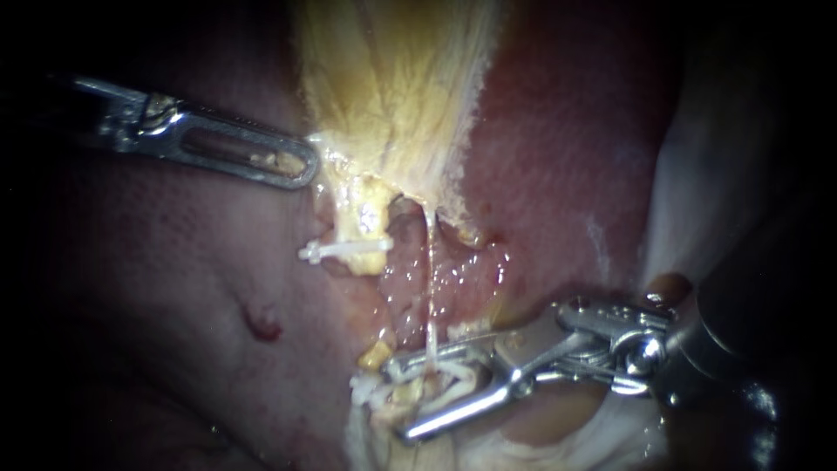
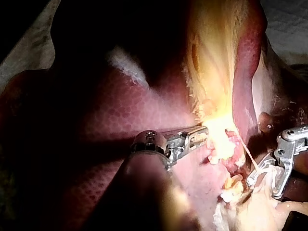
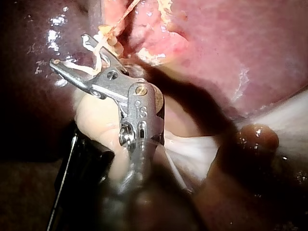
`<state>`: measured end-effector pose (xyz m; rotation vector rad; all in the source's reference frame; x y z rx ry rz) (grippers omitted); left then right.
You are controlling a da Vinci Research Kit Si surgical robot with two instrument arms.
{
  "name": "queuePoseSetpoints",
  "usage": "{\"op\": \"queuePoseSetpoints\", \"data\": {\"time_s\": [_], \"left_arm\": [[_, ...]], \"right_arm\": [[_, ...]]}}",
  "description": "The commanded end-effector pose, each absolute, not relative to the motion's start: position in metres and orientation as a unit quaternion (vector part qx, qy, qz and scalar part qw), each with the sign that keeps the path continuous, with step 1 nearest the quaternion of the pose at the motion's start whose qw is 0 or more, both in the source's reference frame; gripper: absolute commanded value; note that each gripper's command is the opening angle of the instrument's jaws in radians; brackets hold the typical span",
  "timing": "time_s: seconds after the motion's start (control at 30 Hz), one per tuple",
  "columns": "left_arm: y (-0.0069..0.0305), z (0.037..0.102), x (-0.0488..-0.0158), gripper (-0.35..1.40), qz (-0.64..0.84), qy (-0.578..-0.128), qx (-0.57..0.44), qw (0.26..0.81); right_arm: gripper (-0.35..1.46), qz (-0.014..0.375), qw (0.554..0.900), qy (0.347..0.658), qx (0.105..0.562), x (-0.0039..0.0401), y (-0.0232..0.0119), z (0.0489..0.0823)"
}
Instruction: Clipping first clip right tube
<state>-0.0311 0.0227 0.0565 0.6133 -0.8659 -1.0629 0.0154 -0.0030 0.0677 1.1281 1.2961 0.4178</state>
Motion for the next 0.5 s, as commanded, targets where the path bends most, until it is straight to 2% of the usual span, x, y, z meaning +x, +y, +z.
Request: {"op": "queuePoseSetpoints", "data": {"time_s": [0.03,0.3,0.47,0.5], "left_arm": [[0.0227,0.0566,-0.0311,-0.35,-0.485,-0.392,0.280,0.730],[0.0227,0.0566,-0.0311,-0.35,-0.485,-0.392,0.280,0.730],[0.0227,0.0566,-0.0311,-0.35,-0.485,-0.392,0.280,0.730],[0.0227,0.0566,-0.0311,-0.35,-0.485,-0.392,0.280,0.730]], "right_arm": [[0.47,0.183,0.634,0.566,0.493,0.0153,-0.0029,0.0680],[0.36,0.182,0.634,0.566,0.493,0.0148,-0.0020,0.0694],[0.20,0.184,0.635,0.567,0.492,0.0141,-0.0017,0.0701],[0.11,0.183,0.635,0.567,0.492,0.0140,-0.0016,0.0702]]}}
